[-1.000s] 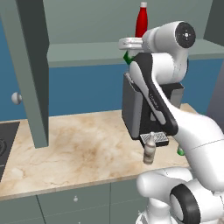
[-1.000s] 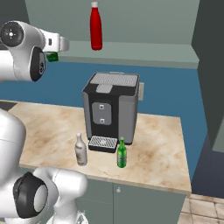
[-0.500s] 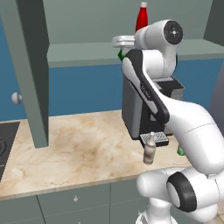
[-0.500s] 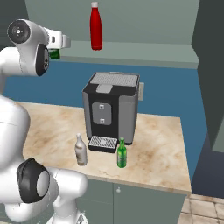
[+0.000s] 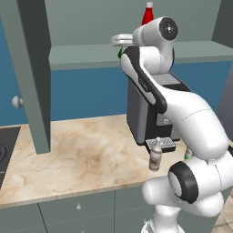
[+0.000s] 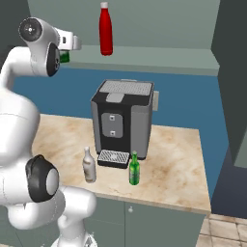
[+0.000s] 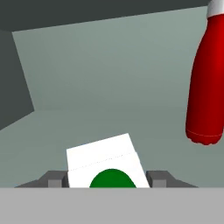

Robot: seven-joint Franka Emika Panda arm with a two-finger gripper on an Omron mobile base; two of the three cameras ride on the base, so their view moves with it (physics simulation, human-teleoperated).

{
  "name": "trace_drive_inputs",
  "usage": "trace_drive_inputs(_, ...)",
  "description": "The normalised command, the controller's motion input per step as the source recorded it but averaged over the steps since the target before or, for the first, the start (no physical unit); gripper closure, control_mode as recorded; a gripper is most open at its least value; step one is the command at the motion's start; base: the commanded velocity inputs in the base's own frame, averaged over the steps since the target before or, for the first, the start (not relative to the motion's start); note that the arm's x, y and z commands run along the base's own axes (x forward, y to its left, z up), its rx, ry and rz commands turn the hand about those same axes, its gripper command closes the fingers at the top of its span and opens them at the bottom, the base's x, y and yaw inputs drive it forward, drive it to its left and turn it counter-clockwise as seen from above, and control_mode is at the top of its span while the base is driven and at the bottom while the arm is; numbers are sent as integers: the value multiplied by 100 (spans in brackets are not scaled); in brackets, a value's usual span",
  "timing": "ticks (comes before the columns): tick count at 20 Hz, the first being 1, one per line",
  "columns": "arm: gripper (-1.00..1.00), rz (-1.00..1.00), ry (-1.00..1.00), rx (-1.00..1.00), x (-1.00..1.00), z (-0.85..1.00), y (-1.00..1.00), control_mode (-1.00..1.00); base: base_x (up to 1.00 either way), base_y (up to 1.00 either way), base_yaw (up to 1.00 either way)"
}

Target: Sort all alcoholic drinks to one cabinet, and non-alcoholic drinks to the other.

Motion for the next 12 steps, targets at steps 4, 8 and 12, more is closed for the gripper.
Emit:
trace_drive_inputs(4, 100, 0, 2, 0, 39, 0, 5, -100, 0, 0, 0)
trace_drive_inputs(8, 100, 0, 0, 0, 40, 0, 5, -100, 0, 0, 0)
trace_drive_inputs(12, 100, 0, 0, 0, 41, 0, 6, -100, 0, 0, 0)
